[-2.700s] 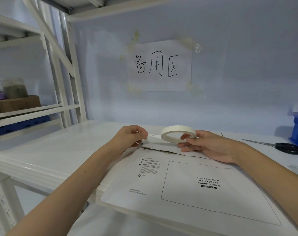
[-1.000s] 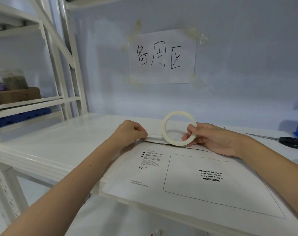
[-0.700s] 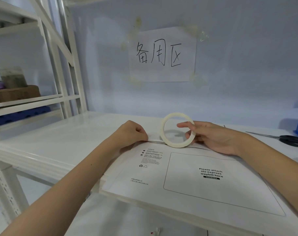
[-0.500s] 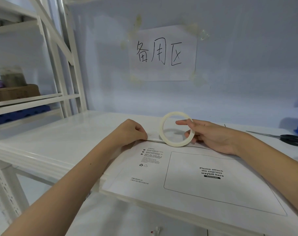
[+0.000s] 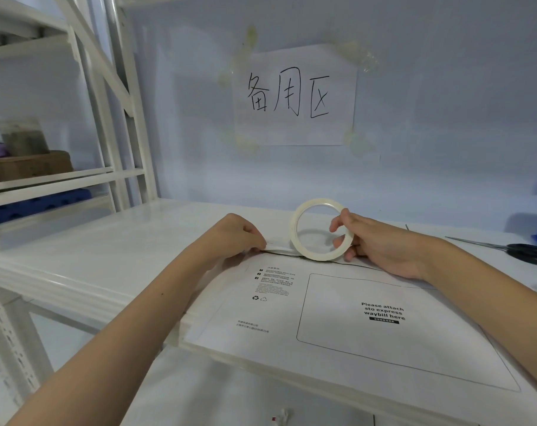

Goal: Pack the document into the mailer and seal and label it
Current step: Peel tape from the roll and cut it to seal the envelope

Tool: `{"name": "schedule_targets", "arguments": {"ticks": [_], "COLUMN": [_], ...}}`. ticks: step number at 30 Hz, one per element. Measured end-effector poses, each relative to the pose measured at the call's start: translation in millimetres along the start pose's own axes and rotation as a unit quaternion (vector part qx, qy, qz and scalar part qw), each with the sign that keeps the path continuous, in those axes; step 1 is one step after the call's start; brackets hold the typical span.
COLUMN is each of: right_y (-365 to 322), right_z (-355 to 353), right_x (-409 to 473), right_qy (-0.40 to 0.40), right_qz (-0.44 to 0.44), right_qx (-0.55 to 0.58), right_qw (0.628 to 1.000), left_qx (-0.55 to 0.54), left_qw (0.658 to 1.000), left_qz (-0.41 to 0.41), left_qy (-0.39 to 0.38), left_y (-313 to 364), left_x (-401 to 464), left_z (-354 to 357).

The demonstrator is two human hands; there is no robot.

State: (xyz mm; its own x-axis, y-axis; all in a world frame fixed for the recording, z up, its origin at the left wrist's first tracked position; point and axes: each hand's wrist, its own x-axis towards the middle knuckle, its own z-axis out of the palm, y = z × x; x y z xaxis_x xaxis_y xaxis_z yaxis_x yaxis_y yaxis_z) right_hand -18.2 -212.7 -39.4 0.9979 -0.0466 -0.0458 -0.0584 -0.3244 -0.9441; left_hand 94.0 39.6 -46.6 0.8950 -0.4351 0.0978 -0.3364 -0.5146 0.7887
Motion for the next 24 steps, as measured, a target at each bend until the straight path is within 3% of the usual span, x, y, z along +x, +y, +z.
{"name": "schedule_targets", "arguments": {"ticks": [10,24], "right_y": [1.1,-1.3], "right_z": [-2.8,0.0], "right_x": [0.7,-4.6], "right_qy": [0.007,-0.001], "right_qz": [0.011,0.007], "right_qx": [0.055,0.051], "right_qw": [0.998,0.999], "left_qx": [-0.033,-0.025], "left_qw": [0.999,1.0], "left_qz": [-0.013,-0.009], "left_qy": [-0.001,0.01], "left_y": [-0.3,1.3], "left_x": [0.9,-0.5], "left_z": [-0.7,-0.7]}}
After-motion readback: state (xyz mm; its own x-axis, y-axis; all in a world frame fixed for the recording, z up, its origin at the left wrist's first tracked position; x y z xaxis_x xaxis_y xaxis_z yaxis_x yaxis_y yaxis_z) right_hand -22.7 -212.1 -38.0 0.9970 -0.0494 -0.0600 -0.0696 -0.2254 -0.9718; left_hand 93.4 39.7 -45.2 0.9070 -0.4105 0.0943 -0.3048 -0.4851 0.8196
